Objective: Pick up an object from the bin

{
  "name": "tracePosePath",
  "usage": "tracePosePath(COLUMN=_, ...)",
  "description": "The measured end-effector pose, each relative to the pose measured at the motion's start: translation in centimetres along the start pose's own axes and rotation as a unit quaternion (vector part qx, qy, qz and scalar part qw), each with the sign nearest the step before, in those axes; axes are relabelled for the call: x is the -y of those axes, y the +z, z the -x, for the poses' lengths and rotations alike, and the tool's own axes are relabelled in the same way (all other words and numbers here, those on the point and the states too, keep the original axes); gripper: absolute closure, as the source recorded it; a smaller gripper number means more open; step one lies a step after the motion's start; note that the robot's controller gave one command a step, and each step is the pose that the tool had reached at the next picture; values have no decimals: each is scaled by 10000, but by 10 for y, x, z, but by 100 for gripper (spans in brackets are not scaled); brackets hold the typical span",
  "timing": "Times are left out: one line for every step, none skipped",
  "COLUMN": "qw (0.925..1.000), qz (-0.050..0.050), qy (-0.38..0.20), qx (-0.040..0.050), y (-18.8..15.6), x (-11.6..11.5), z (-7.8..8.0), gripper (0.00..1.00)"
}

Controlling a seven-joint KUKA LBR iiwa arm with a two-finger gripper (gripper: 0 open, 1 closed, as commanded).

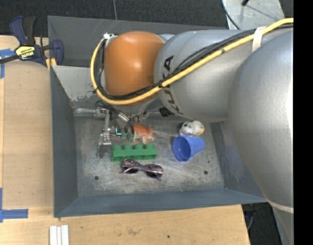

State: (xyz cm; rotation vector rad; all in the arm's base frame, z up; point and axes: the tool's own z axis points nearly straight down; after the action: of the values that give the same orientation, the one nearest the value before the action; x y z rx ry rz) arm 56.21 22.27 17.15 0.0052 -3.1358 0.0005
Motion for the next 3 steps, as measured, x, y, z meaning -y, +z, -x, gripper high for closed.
tracePosePath(qw=10000, qz=10, qy=16, qx=40, y=-5, x=1, z=2, gripper=0)
tracePosePath(qw=9999, qz=12, qy=-115, qx=63, y=59, x=45, z=-7, gripper=0)
tracePosePath(qw=9994, qz=-2, qy=-357, qx=23, y=60, x=75, z=1, gripper=0)
